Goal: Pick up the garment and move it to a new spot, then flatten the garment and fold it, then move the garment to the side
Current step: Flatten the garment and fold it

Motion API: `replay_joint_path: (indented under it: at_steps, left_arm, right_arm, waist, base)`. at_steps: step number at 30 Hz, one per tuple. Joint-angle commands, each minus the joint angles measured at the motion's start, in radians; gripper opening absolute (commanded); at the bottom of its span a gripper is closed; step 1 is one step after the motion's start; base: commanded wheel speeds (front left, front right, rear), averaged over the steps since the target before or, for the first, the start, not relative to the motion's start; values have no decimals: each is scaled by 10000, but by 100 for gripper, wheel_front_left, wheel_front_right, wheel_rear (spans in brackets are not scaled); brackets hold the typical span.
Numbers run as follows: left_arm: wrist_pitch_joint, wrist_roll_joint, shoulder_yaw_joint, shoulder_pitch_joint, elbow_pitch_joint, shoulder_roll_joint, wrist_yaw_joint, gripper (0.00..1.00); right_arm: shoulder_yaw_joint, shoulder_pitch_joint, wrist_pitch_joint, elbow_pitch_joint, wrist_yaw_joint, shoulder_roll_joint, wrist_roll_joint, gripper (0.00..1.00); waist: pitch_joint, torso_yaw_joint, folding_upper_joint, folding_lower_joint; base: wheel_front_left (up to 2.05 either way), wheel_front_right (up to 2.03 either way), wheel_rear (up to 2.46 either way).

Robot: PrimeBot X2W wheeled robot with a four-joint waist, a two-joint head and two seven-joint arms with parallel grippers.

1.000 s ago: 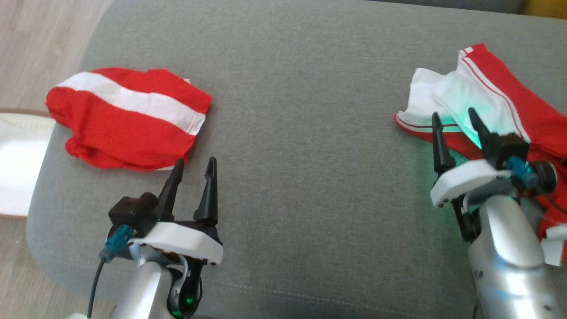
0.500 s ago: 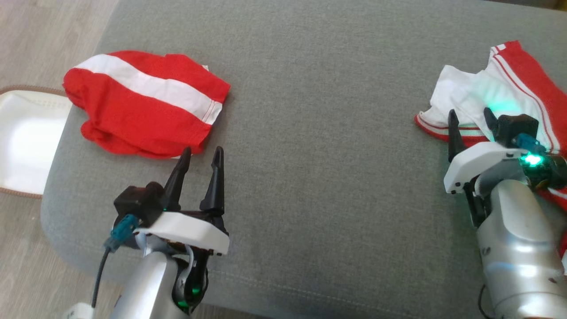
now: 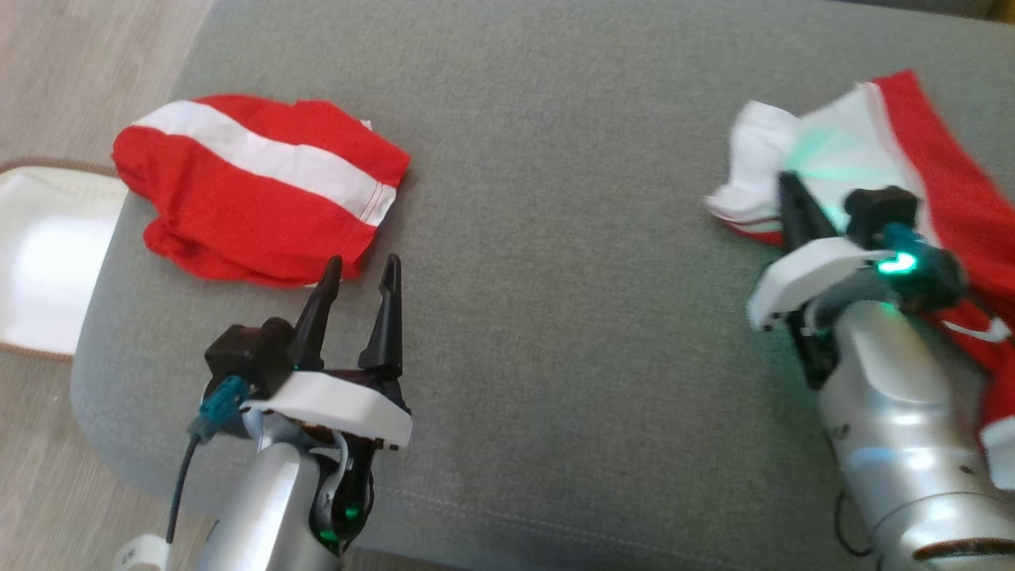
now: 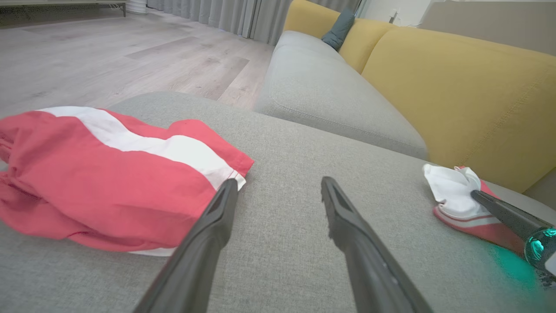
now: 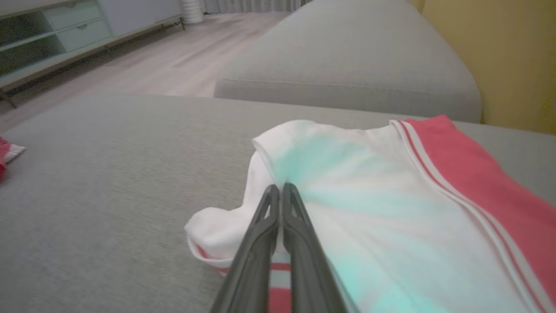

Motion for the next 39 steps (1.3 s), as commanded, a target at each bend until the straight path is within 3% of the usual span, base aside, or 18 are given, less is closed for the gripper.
replay_joint_path:
  at_steps: [1,6,10,16,21,22,23,32,39]
  left_arm:
    - [-124,-77,279,-258,-228,81,15,100]
    - [-124,-11,372,-130,-182,81,9,100]
    - [-124,30,445,15,-158,81,25,100]
    - [-124,95,559,302,-143,81,25,100]
    - [-124,201,619,354,-72,81,-29,100]
    - [-124,224,648,345,-70,81,-32,100]
    - [-124,249,680,334,-70,81,-37,100]
    - [-124,379,910,526,-75,81,-76,100]
    - [-124,397,1081,709,-253,81,-82,100]
  right_arm:
    - [1325,-368,-230,-458,-7,173,914,0]
    - [4351,137,-267,-1692,-7,174,3025,0]
    - [6177,565,132,-2572,-7,174,4131,0]
    - [7780,1012,645,-3157,-7,174,4698,0]
    - [8306,1198,658,-3236,-7,174,4989,0]
    - [8412,1215,645,-3257,-7,174,5074,33]
    - [8479,1228,610,-3273,-7,174,5157,100]
    - [7590,1429,-29,-3070,-7,116,5089,100]
    - [5338,2240,-309,-3822,-7,-358,4154,100]
  waist:
    - [-195,-138,0,0]
    - [-552,-411,0,0]
    - [-814,-636,0,0]
    - [-1016,-1016,0,0]
    - [-1098,-1234,0,0]
    - [-1119,-1290,0,0]
    - [-1148,-1345,0,0]
    - [-1695,-1943,0,0]
    - [-2033,-2348,0,0]
  base:
    - [0,0,0]
    - [0,0,0]
    - [0,0,0]
    - [0,0,0]
    - [0,0,0]
    - [0,0,0]
    - [0,0,0]
    - [0,0,0]
    - [0,0,0]
